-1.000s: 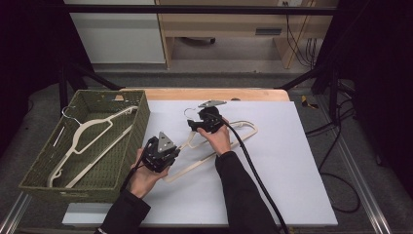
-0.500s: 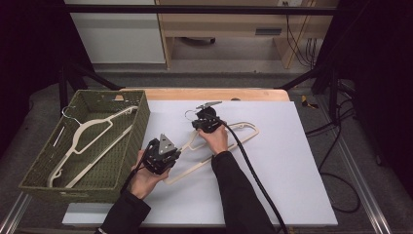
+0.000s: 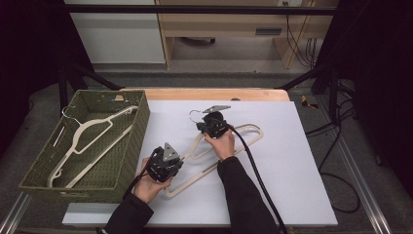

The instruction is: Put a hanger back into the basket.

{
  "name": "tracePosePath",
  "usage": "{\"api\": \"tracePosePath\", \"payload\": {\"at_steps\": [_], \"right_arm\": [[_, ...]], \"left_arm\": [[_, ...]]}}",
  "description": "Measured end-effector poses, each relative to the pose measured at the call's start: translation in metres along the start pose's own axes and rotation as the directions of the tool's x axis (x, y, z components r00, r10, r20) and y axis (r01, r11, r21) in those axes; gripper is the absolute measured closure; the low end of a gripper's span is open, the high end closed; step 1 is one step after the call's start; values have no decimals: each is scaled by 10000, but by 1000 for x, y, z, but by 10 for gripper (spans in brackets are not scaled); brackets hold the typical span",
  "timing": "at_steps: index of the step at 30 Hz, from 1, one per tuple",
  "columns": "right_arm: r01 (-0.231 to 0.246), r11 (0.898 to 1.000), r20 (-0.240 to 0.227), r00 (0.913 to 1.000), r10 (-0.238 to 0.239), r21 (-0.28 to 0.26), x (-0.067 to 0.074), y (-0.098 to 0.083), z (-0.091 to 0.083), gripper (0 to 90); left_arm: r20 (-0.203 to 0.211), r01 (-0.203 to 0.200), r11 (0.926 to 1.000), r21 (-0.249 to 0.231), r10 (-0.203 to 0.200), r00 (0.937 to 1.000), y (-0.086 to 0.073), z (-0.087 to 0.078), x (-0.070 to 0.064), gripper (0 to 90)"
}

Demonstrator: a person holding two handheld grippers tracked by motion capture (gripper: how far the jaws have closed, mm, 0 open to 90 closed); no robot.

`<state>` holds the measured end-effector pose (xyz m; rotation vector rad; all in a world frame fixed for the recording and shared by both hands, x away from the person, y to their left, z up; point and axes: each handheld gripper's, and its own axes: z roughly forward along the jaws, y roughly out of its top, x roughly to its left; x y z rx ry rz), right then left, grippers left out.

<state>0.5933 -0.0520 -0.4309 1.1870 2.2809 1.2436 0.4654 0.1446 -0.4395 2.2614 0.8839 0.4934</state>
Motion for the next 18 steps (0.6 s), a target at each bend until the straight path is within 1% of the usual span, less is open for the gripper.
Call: {"api": "tracePosePath", "payload": {"at_steps": [1,2,3,4,6,7,8,9,10,11,12,13,14,15,17,18], "right_arm": [[149,9996,23,9999,-149,-246,0,-1,-4,894],[173,9993,21,9998,-173,-344,1,-2,-7,894],[217,9986,-52,9997,-220,-478,1,-4,-11,894],[304,9974,-102,9995,-312,-649,1,-5,-15,894],[376,9949,-242,9989,-401,-935,3,-8,-23,894],[474,9934,-306,9982,-509,-1045,4,-10,-26,894],[509,9925,-325,9980,-548,-1108,5,-11,-29,894],[710,9890,-414,9962,-769,-1297,6,-13,-34,894],[782,9876,-451,9954,-850,-1362,7,-14,-36,894],[758,9867,-457,9955,-831,-1436,8,-15,-39,894],[843,9849,-493,9945,-927,-1509,8,-16,-42,893],[806,9844,-539,9945,-900,-1566,9,-17,-45,894],[787,9837,-547,9946,-886,-1615,10,-17,-47,894],[867,9820,-614,9933,-982,-1678,10,-19,-51,894],[889,9796,-726,9920,-1034,-1804,12,-21,-56,894],[965,9777,-763,9907,-1123,-1865,12,-21,-58,894]], "left_arm": [[164,68,10000,19,-68,9998,0,1,1,780],[370,145,9997,-176,-138,9992,1,2,1,774],[463,200,9993,-323,-185,9988,3,2,2,733],[428,168,9985,-523,-145,9990,5,2,4,658],[644,475,9956,-811,-423,9970,10,3,5,569],[683,621,9932,-989,-555,9961,12,4,6,502],[953,914,9880,-1246,-797,9922,18,6,8,467],[1106,1085,9854,-1314,-942,9894,20,8,9,455],[1363,1320,9817,-1375,-1132,9842,24,10,10,447],[1541,1419,9798,-1410,-1199,9808,28,12,10,453],[1647,1436,9801,-1367,-1205,9790,32,15,10,464],[1749,1479,9803,-1310,-1240,9767,34,17,9,484],[2039,1617,9784,-1290,-1334,9699,38,20,8,508],[2221,1664,9775,-1299,-1348,9657,40,22,7,545],[2366,1606,9797,-1204,-1288,9630,44,26,5,610],[2437,1654,9792,-1178,-1330,9607,46,28,3,641]]}}
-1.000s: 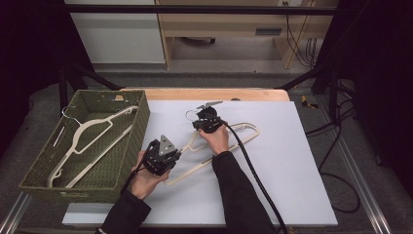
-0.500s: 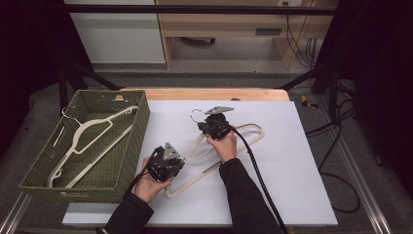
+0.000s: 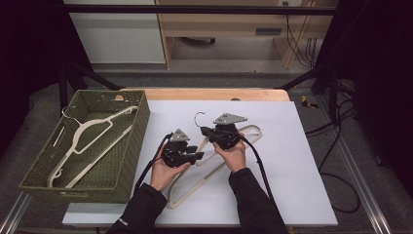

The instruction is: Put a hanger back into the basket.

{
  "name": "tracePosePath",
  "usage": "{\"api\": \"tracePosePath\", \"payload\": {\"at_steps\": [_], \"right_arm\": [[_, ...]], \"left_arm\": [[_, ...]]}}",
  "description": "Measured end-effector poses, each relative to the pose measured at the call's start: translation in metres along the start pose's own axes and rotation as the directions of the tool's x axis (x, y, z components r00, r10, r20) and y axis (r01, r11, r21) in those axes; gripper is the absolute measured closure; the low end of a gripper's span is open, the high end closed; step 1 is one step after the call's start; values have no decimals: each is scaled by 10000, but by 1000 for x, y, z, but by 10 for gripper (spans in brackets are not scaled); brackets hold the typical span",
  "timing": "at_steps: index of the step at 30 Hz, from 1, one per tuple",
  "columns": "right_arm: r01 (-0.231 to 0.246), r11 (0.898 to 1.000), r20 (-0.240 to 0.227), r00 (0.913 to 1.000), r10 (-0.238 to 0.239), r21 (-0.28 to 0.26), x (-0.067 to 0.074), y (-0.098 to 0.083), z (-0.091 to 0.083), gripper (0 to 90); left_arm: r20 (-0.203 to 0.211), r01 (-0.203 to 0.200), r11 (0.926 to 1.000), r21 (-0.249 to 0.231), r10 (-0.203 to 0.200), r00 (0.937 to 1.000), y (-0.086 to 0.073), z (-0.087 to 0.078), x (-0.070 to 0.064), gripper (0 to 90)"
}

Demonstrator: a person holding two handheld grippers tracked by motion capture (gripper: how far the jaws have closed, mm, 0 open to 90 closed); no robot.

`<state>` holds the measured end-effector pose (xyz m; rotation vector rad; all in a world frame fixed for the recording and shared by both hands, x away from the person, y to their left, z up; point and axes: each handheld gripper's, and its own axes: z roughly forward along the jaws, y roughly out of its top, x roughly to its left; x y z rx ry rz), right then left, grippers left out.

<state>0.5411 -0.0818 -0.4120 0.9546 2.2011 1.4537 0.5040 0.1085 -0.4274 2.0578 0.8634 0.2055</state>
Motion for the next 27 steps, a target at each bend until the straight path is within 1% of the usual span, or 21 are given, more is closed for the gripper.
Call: {"api": "tracePosePath", "payload": {"at_steps": [2,3,4,6,7,8,9,10,11,12,14,15,17,18,21,23,24,25,27], "right_arm": [[64,10000,-142,9999,-65,-38,2,0,-6,893],[120,9999,-145,9998,-121,-59,4,0,-9,893],[192,9998,-168,9997,-193,-86,5,0,-12,892],[187,9997,-142,9997,-190,-164,6,0,-18,890],[178,9996,-222,9996,-183,-208,7,0,-22,888],[189,9995,-239,9995,-195,-256,7,0,-25,885],[220,9992,-213,9995,-227,-344,9,1,-30,878],[234,9989,-235,9994,-244,-398,10,1,-33,868],[272,9984,-249,9993,-285,-495,11,1,-40,839],[267,9983,-239,9993,-279,-523,13,2,-44,815],[325,9973,-199,9992,-338,-663,16,1,-56,769],[397,9964,-152,9990,-409,-752,17,0,-63,731],[316,9948,-172,9993,-334,-965,19,-4,-75,651],[321,9940,-197,9992,-343,-1045,18,-7,-80,639],[299,9905,-90,9995,-314,-1345,15,-17,-96,492],[235,9883,25,9997,-234,-1510,12,-24,-107,431],[215,9882,50,9998,-210,-1516,11,-26,-110,396],[135,9891,156,9998,-113,-1469,8,-30,-117,320],[215,9894,453,9989,-151,-1438,6,-35,-123,248]], "left_arm": [[262,113,9999,-1,-113,9996,1,2,-1,742],[389,142,9999,-48,-140,9991,1,2,-2,773],[445,186,9998,-103,-181,9988,1,1,-4,794],[547,234,9996,-170,-224,9983,1,-1,-6,809],[574,249,9995,-197,-237,9981,1,-2,-7,818],[636,330,9990,-298,-311,9975,1,-4,-9,827],[681,313,9989,-354,-289,9973,1,-5,-9,838],[829,356,9981,-494,-314,9961,1,-8,-10,852],[813,310,9982,-518,-267,9963,1,-10,-12,857],[523,62,9983,-574,-32,9986,2,-12,-15,858],[264,-130,9980,-622,147,9995,3,-17,-19,858],[150,-188,9975,-674,199,9997,4,-20,-20,858],[130,-277,9966,-775,288,9995,5,-27,-21,858],[57,-337,9956,-875,343,9994,7,-32,-21,858],[-106,-571,9927,-1059,563,9984,10,-46,-23,858],[-208,-705,9903,-1201,684,9974,14,-59,-25,858],[-271,-852,9882,-1272,824,9962,17,-70,-25,858],[-305,-887,9872,-1323,854,9959,18,-76,-25,858],[-372,-946,9852,-1429,902,9952,22,-89,-26,858]]}}
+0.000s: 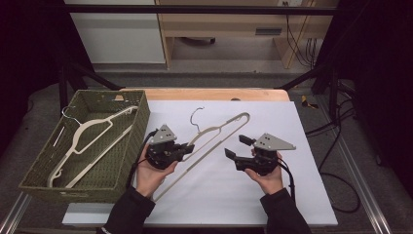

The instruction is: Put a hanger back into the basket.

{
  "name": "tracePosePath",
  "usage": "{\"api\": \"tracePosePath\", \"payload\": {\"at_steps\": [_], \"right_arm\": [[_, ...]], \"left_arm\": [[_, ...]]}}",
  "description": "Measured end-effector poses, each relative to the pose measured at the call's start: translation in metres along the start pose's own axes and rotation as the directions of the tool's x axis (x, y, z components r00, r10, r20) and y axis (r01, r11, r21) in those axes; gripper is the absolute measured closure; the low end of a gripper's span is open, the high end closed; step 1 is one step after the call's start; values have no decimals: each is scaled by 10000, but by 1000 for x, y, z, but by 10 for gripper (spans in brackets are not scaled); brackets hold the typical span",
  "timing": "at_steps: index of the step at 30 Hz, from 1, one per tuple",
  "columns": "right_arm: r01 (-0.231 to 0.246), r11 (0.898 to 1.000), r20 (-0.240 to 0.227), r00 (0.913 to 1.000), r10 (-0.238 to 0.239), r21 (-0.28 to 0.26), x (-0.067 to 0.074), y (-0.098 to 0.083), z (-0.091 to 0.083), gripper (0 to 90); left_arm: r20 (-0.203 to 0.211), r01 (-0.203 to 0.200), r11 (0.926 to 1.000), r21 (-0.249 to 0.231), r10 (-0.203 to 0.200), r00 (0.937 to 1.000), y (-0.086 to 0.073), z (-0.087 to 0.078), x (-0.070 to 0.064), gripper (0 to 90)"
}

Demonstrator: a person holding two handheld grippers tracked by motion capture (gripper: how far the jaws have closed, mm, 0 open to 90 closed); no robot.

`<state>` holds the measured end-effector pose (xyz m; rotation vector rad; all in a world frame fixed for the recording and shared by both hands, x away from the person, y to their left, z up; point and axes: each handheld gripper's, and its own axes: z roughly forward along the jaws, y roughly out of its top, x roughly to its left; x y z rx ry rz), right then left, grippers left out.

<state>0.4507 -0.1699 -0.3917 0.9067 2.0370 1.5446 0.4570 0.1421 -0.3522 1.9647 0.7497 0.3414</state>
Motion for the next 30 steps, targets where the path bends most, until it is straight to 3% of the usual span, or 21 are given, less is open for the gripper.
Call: {"api": "tracePosePath", "payload": {"at_steps": [5,12,14,22,30], "right_arm": [[-184,9998,348,9992,180,101,-8,-12,-17,117],[-648,9979,805,9947,638,98,-20,-24,-39,70],[-770,9969,977,9924,753,139,-23,-27,-42,64],[-859,9957,1234,9890,811,336,-27,-33,-42,52],[-875,9955,1159,9898,827,370,-26,-33,-41,47]], "left_arm": [[-301,-345,9991,-245,338,9990,16,-32,4,858],[-561,-753,9962,-441,727,9958,34,-72,17,858],[-538,-696,9961,-534,667,9963,36,-82,23,858],[-1002,-569,9959,-707,496,9937,36,-124,61,858],[-1831,-498,9958,-771,350,9825,28,-160,101,858]]}}
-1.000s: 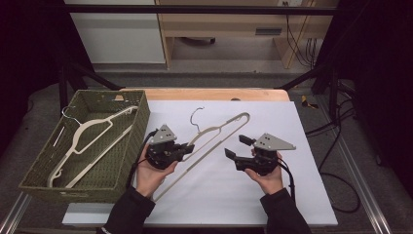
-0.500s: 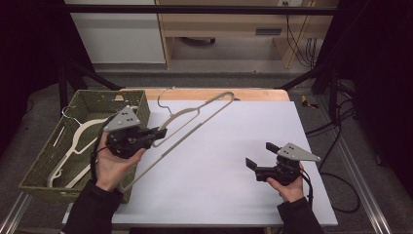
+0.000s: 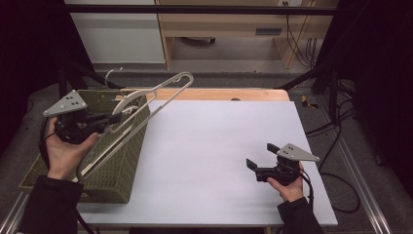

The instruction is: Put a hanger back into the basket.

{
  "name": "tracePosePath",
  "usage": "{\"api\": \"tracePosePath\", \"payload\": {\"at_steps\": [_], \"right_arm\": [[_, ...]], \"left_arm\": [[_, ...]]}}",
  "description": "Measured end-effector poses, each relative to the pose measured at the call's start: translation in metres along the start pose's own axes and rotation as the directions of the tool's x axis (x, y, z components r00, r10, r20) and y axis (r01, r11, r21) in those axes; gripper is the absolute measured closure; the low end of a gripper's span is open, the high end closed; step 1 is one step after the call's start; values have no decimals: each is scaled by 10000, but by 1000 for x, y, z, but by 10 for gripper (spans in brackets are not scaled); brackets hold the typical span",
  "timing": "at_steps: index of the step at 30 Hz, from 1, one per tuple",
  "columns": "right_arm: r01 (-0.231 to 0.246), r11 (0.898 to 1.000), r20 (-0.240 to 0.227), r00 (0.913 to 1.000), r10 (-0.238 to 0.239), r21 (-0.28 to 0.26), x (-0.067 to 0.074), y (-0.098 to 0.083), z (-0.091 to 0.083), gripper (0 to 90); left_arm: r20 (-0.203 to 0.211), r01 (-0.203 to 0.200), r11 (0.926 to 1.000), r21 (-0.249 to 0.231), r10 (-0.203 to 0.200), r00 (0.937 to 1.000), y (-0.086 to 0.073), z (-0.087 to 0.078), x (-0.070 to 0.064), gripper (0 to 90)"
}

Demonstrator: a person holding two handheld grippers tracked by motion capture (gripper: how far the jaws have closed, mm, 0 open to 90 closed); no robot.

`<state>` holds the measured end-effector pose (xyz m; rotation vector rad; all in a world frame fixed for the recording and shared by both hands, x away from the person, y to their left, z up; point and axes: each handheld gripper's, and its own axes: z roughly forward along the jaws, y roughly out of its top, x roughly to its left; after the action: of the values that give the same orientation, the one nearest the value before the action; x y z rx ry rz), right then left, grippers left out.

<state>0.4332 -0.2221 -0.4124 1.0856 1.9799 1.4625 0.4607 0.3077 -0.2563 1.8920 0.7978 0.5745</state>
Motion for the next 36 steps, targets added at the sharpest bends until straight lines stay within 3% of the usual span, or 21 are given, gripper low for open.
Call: {"api": "tracePosePath", "payload": {"at_steps": [7,12,18,20,24,30,36], "right_arm": [[45,10000,-9,10000,-45,27,0,0,0,45],[3,10000,21,10000,-3,15,0,0,1,43],[42,10000,23,10000,-42,18,0,0,1,41],[57,10000,31,10000,-57,27,0,0,1,40],[72,10000,10,10000,-72,54,1,0,2,38],[74,10000,22,10000,-74,55,1,0,1,38],[107,9999,19,9999,-107,65,1,0,2,37]], "left_arm": [[-627,256,9990,369,-232,9978,-15,-15,35,858],[-633,550,9980,299,-530,9966,-29,-22,53,858],[-874,561,9961,680,-501,9949,-47,-27,74,858],[-978,733,9941,800,-654,9931,-53,-28,81,858],[-1261,831,9906,1089,-692,9896,-62,-29,91,858],[-1411,1228,9869,1046,-1075,9842,-79,-33,105,858],[-1368,1674,9715,1677,-1453,9799,-95,-20,107,859]]}}
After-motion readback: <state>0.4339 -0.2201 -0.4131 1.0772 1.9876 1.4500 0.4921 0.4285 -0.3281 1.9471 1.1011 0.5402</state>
